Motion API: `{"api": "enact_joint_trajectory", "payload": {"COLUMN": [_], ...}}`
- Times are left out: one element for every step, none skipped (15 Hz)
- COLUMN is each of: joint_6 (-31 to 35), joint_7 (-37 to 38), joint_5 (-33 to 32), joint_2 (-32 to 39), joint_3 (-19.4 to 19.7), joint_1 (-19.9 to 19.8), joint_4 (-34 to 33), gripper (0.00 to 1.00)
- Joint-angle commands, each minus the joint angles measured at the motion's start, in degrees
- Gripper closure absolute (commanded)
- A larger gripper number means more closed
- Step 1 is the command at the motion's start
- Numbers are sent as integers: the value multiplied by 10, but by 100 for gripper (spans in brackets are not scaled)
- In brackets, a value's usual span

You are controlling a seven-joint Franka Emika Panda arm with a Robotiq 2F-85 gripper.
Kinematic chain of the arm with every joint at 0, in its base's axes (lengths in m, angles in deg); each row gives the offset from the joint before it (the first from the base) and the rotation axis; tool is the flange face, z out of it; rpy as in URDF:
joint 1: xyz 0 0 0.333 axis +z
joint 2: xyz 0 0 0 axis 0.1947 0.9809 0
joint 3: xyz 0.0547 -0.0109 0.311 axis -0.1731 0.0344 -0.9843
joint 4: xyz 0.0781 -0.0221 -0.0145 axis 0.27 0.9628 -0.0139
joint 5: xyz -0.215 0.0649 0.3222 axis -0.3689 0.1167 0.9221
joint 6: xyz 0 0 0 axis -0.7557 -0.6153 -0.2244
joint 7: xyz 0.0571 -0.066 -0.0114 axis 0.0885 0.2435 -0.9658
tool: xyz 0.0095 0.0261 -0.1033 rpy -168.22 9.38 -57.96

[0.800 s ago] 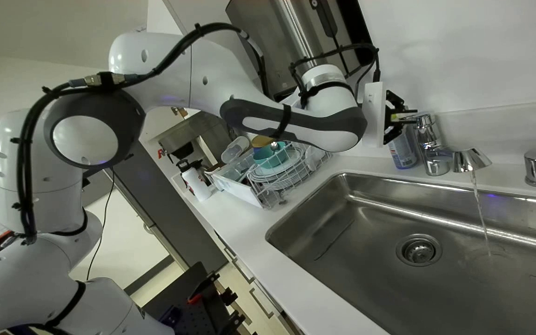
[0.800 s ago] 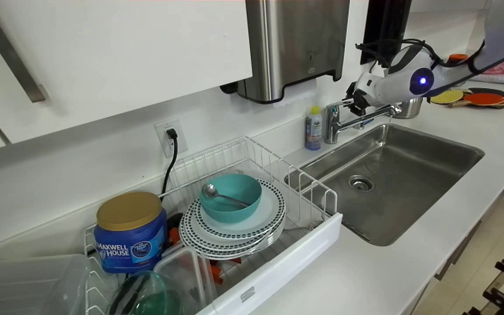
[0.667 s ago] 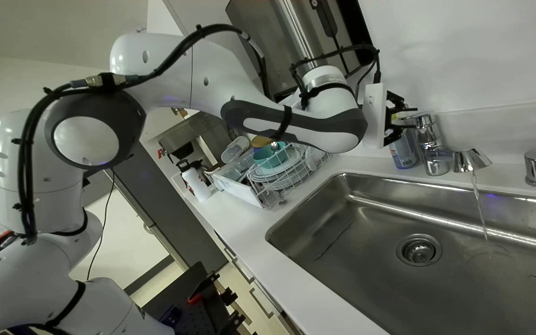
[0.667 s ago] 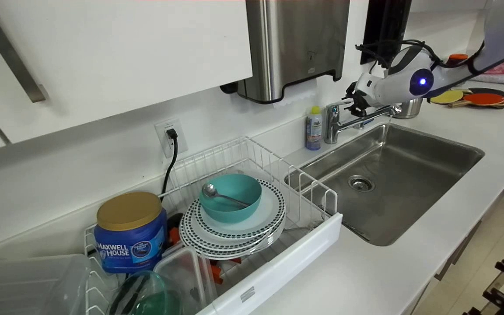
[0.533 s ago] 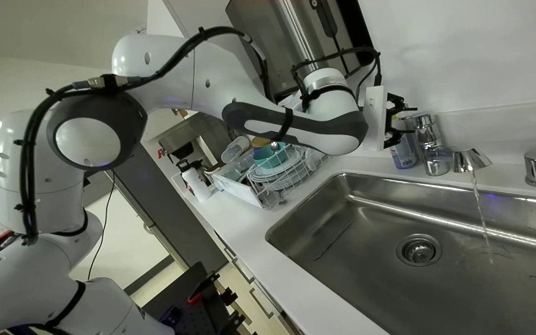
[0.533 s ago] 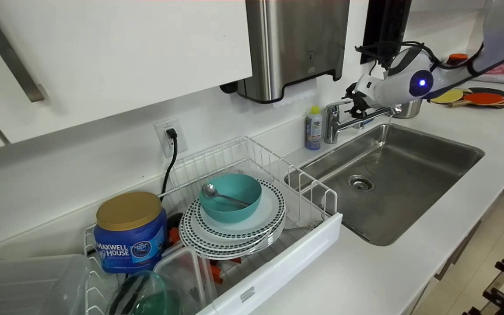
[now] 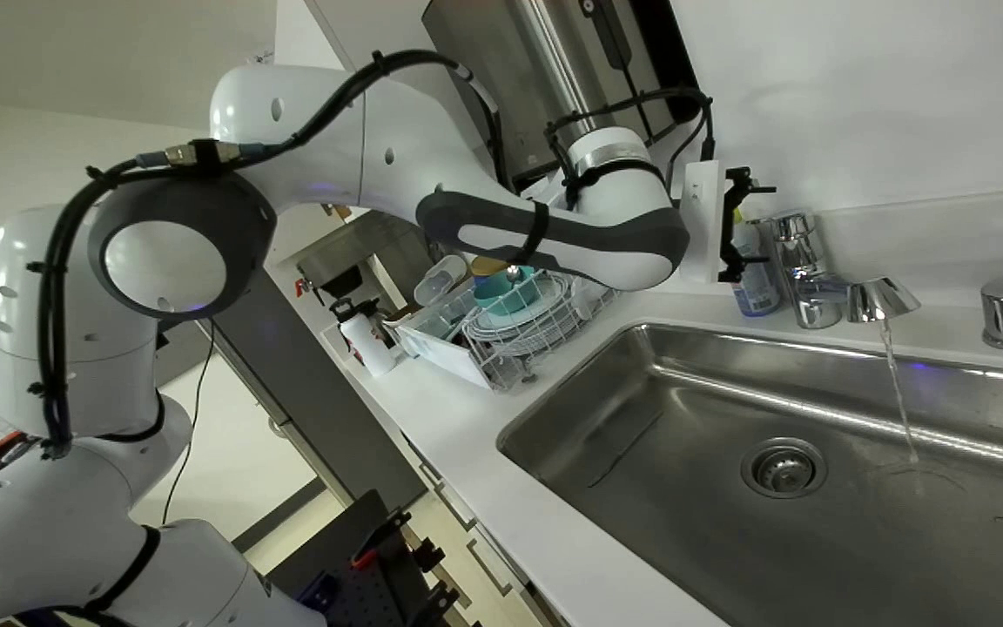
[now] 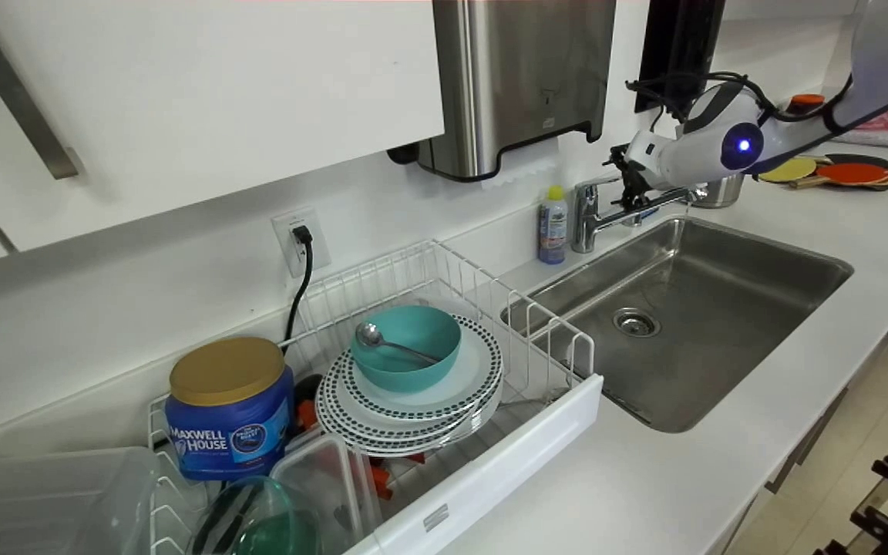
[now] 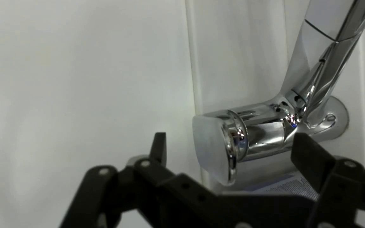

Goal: Open the tap

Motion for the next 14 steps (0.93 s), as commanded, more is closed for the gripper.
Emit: {"api": "enact_joint_trajectory", "payload": {"joint_6": [34, 29, 35, 42, 48, 53, 61, 73, 82, 95, 103, 114, 123, 132], "joint_7": [14, 19, 25, 32, 38, 47, 54, 64, 73, 80, 92, 104, 115, 129], "joint_5": [34, 31, 35, 36, 34, 28, 25, 21, 16, 8, -1, -12, -20, -28], "joint_2": [-104, -102, -107, -125, -147, -171, -196, -219, -245, -269, -292, -315, -339, -358], "joint_3": [21, 18, 18, 16, 12, 5, 0, -6, -15, -27, -43, -64, -85, -108], "joint_1": [-26, -27, -31, -41, -54, -71, -87, -102, -118, -136, -156, -178, -200, -223], "joint_4": [115, 115, 122, 145, 170, 198, 224, 248, 273, 297, 320, 340, 362, 378], "gripper": [0, 0, 0, 0, 0, 0, 0, 0, 0, 0, 0, 0, 0, 0]}}
